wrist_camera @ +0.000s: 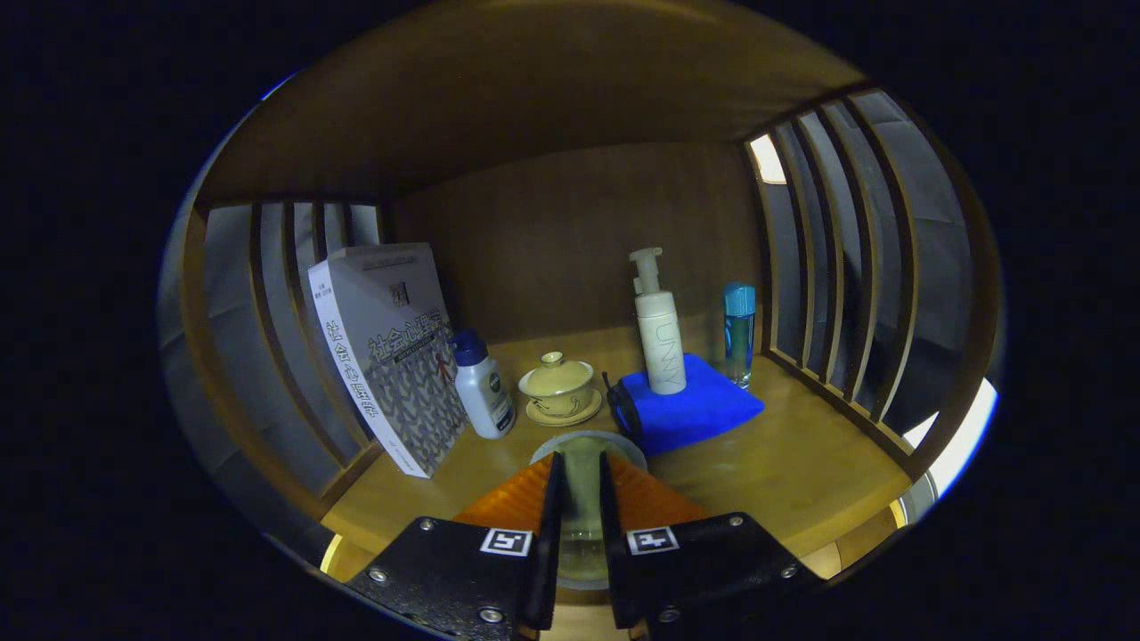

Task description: Pull open the drawer, take out the items inside it, and place them on the countertop above the cabinet.

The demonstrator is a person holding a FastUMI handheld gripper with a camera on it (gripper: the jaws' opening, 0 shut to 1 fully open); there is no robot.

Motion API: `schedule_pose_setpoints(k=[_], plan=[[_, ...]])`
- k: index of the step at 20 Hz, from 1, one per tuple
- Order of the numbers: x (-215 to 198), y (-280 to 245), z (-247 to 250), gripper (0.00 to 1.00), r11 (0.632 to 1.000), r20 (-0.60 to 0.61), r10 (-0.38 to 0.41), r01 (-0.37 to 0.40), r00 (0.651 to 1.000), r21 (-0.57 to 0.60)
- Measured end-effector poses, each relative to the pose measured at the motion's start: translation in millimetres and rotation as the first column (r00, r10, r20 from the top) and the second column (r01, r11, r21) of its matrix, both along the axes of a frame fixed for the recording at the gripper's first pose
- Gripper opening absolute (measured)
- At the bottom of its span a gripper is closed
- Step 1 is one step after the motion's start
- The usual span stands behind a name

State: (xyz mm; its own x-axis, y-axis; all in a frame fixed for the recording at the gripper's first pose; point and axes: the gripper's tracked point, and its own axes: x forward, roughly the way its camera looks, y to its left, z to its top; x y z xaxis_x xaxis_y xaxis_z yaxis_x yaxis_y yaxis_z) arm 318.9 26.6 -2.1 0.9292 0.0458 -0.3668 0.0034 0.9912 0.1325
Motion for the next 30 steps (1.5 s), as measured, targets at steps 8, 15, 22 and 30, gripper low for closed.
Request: schedule_pose_setpoints(k=[8,15,22,30], plan=[[-25.0,-10.2,39.1,0.96,0.996,0.165,-0.033,0.047,0.986,-0.082],[-108.9,-13.8,56.1,0.95,0.995,0.259,-0.038,0.061,0.965,-0.082],[-194.7,-15.5,55.0,0.95,0.996,0.323,-0.050,0.072,0.945,-0.056],[-281.9,-6.2,58.7,0.95,0.994,0.419,-0.005,0.050,0.908,-0.096]])
